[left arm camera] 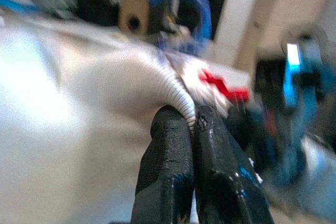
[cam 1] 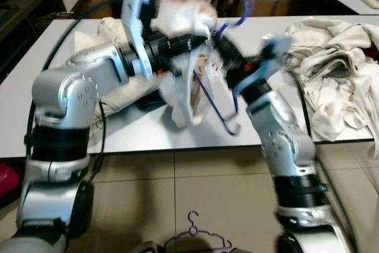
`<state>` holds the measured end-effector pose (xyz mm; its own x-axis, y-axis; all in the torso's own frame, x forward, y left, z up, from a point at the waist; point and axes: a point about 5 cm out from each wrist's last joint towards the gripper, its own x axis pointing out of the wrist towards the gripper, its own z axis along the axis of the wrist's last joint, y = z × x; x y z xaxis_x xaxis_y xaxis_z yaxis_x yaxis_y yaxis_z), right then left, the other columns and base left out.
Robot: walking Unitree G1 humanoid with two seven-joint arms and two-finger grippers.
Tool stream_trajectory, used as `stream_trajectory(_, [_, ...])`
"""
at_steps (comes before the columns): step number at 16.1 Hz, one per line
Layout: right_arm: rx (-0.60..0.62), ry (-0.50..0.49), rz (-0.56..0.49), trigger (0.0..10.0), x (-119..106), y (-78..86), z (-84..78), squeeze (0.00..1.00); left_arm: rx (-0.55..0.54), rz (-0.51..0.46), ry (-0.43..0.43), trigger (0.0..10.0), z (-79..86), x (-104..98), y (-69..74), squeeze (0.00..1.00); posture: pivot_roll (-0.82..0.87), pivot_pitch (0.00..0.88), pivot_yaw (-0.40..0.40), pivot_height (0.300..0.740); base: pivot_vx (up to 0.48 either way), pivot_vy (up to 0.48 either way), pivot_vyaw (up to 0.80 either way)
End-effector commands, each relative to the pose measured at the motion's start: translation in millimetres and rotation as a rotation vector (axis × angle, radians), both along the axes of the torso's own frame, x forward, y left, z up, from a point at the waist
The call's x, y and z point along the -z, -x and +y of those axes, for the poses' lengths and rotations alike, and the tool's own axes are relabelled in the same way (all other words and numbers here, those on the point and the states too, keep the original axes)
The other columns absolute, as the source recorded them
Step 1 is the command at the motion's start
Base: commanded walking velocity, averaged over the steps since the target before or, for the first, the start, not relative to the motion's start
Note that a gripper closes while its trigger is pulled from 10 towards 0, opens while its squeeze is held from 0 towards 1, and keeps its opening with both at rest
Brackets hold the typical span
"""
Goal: Hang hanger
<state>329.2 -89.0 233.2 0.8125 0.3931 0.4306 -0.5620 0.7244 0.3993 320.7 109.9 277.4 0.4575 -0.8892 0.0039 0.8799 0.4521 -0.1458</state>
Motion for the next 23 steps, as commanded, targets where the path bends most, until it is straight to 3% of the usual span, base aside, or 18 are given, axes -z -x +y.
stream_trajectory(1, [0.028,-0.055,-0.029,10.0,-9.0,-1.9,-5.8,0.0,0.032,0.016,-0.026,0.0,-4.8,4.0,4.1,0.0,-0.11,0.0,0.005,0.74,0.0,0.0,0.0])
stream_trajectory(2, [0.057,-0.1,-0.015,10.0,-8.7,-7.7,-8.0,0.0,0.063,0.041,-0.003,0.0,-12.8,5.6,7.1,0.0,-0.12,0.0,0.013,0.74,0.0,0.0,0.0])
stream_trajectory(3, [0.093,-0.133,0.007,10.0,-5.3,-14.2,-9.9,0.0,0.099,0.063,0.068,0.0,-22.3,1.1,10.1,0.0,-0.12,0.0,0.013,0.74,0.0,0.0,0.0])
stream_trajectory(4, [0.129,-0.136,0.03,10.0,1.2,-20.7,-8.7,0.0,0.146,0.086,0.201,0.0,-31.6,-14.0,12.2,0.0,-0.11,0.0,0.012,0.74,0.0,0.0,0.0])
stream_trajectory(5, [0.133,-0.132,0.033,10.0,3.2,-21.6,-6.8,0.0,0.154,0.086,0.241,0.0,-33.0,-19.8,12.1,0.0,-0.11,0.0,0.012,0.74,0.0,0.0,0.0])
stream_trajectory(6, [0.133,-0.111,0.042,10.0,9.6,-22.5,0.1,0.0,0.157,0.09,0.354,0.0,-33.1,-35.1,9.0,0.0,-0.09,0.0,0.012,0.74,0.0,0.0,0.0])
stream_trajectory(8, [0.107,-0.091,0.062,10.0,17.9,-20.0,9.9,0.0,0.123,0.095,0.482,0.0,-28.1,-53.1,1.3,0.0,-0.09,0.0,0.011,0.74,0.0,0.0,0.0])
stream_trajectory(11, [-0.011,0.0,0.123,10.0,36.0,-9.6,25.8,0.0,-0.022,0.122,0.57,0.0,-14.8,-63.6,-15.1,0.0,-0.08,0.0,0.018,0.74,0.0,0.0,0.0])
stream_trajectory(13, [-0.061,-0.031,0.158,10.0,38.4,2.8,20.5,0.0,-0.106,0.1,0.51,0.0,-9.9,-60.6,-21.7,0.0,-0.08,0.0,0.031,0.74,0.0,0.0,0.0])
stream_trajectory(16, [-0.158,-0.141,0.156,10.0,20.0,21.4,6.0,0.0,-0.178,0.039,0.279,0.0,-13.2,-42.1,-25.9,0.0,-0.1,0.0,0.047,0.74,0.0,0.0,0.0])
stream_trajectory(19, [-0.252,-0.225,0.191,10.0,12.5,43.6,-6.2,0.0,-0.265,0.029,0.21,0.0,-10.3,-26.8,-33.0,0.0,-0.12,0.0,0.052,0.74,0.0,0.0,0.0])
stream_trajectory(23, [-0.267,-0.226,0.277,10.0,25.2,60.0,-12.6,0.0,-0.265,0.055,0.244,0.0,-3.8,-22.9,-27.4,0.0,-0.12,0.0,0.04,0.74,0.0,0.0,0.0])
